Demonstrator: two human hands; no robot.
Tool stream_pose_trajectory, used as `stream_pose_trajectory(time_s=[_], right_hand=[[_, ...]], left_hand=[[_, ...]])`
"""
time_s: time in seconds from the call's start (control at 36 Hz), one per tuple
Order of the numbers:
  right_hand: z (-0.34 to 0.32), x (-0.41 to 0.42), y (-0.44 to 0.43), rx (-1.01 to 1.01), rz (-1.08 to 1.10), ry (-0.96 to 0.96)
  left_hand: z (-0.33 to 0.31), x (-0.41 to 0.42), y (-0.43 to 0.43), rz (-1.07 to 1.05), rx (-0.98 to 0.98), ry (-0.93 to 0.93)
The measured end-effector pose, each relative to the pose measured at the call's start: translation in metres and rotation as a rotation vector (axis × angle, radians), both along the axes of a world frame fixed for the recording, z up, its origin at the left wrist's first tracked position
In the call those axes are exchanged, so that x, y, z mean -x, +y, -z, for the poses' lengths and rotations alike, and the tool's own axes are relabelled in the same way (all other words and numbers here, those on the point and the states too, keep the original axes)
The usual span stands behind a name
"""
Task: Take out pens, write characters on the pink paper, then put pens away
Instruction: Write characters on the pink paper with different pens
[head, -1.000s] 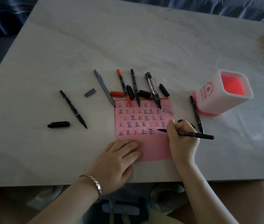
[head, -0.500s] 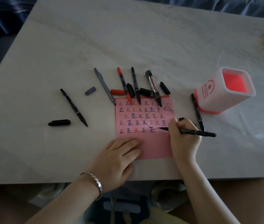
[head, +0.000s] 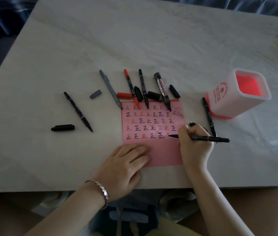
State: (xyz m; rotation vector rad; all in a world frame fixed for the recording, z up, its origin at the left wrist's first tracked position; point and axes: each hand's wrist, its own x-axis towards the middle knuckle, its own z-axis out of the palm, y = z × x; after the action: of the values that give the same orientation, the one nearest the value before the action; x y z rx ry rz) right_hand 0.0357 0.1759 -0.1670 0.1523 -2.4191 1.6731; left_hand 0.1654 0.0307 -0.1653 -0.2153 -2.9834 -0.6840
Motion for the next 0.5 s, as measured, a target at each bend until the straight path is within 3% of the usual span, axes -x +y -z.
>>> stream_pose_trajectory(time_s=[0.5], right_hand=[[-0.0013,-0.0004,-0.0005,-0.031,-0.024,-0.03]], left_hand=[[-0.0012,0.0001,-0.0001,0.005,0.014,-0.005]])
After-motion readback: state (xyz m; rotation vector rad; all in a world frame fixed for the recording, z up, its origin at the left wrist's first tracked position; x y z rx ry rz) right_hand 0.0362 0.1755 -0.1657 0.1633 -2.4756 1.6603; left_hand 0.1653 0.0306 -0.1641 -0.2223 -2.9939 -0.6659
